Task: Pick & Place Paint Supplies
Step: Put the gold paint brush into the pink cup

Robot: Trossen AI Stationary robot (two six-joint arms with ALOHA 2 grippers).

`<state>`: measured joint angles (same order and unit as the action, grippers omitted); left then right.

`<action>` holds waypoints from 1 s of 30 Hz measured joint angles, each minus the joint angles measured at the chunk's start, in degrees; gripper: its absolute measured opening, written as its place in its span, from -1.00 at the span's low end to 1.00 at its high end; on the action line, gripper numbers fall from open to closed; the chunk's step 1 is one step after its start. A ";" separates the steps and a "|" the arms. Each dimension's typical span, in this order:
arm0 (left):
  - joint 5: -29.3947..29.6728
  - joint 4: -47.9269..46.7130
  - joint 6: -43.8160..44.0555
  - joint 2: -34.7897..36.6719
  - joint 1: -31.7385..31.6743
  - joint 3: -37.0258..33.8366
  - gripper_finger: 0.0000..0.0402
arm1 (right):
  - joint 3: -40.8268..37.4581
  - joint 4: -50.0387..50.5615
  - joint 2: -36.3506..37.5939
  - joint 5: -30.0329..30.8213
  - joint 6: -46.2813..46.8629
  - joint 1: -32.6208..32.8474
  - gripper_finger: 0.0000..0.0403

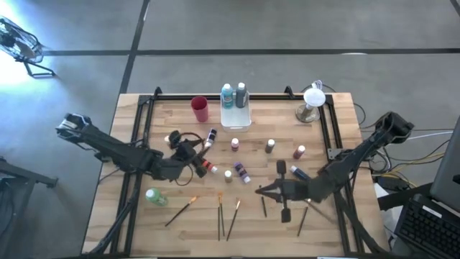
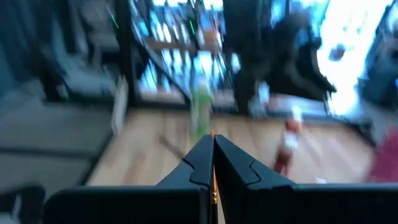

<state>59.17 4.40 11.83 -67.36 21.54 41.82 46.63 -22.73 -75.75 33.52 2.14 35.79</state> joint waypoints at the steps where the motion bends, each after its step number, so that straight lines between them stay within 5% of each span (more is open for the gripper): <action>1: -1.58 5.75 -3.60 -0.01 -0.16 -0.94 -0.11 | -1.09 -3.77 0.79 -1.99 -2.27 -0.79 -0.96; 9: -23.00 38.12 -22.41 -0.08 -2.57 -5.65 0.07 | -2.97 -14.66 2.10 -15.51 -8.48 -7.46 -0.96; 23: -45.93 42.10 -22.77 -4.89 -8.78 -0.49 0.07 | -2.95 -23.37 1.70 -21.65 -13.33 -13.82 -0.96; 30: -46.80 42.23 -26.21 -12.45 -8.81 6.27 0.07 | -2.95 -26.25 0.59 -21.61 -15.11 -15.61 -0.96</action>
<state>12.36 46.63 -14.38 -79.80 12.73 48.09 43.68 -48.97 -75.15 11.90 -12.97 20.17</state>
